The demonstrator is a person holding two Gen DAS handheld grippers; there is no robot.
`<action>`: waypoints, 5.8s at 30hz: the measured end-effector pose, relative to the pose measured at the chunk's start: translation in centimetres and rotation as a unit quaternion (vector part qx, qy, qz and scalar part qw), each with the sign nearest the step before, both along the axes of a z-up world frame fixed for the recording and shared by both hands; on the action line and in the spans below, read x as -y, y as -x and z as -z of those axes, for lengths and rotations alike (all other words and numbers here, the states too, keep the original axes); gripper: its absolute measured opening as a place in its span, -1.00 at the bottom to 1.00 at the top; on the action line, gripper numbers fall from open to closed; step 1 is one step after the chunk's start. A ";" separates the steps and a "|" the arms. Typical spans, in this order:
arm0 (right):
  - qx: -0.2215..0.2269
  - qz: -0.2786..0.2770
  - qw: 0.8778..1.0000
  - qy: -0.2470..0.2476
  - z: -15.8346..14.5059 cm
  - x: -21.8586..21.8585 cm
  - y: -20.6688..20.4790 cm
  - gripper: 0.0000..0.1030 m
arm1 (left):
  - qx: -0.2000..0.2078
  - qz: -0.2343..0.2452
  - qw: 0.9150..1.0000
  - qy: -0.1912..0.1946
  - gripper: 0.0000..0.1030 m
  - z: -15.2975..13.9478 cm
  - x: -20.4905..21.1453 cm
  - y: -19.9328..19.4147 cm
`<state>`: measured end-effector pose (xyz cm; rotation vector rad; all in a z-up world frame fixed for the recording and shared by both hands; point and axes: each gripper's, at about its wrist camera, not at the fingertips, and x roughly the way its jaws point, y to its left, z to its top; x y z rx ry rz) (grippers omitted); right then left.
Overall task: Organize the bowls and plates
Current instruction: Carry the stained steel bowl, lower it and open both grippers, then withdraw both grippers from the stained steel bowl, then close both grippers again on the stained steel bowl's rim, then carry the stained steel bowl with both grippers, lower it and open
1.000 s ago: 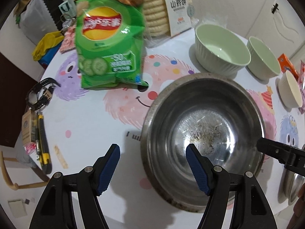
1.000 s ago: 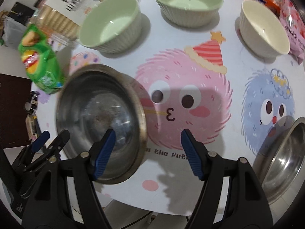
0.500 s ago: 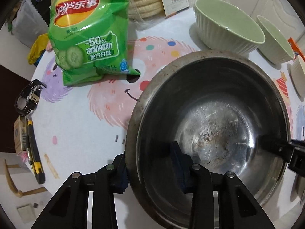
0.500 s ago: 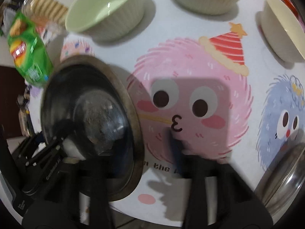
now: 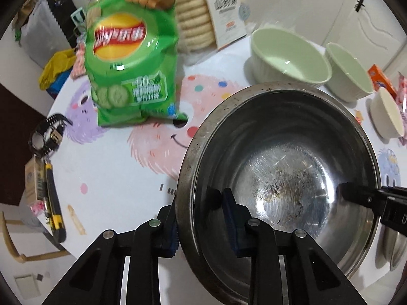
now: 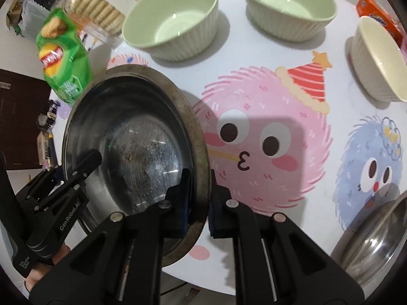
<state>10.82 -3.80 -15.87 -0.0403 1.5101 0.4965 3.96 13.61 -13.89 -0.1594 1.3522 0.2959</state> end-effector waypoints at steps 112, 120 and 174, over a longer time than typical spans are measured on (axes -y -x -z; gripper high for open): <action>-0.021 0.383 0.923 0.002 -1.0 40.0 8.0 0.57 | -0.030 0.323 0.945 0.035 0.50 0.6 36.8 -3.7; -0.026 0.372 0.928 0.001 1.1 40.1 6.2 0.57 | -0.047 0.336 0.940 0.028 0.49 3.4 37.9 -4.5; -0.019 0.115 0.993 -0.025 -0.6 14.6 0.9 -0.75 | -0.018 0.144 0.989 -0.009 -0.41 0.9 12.2 -2.5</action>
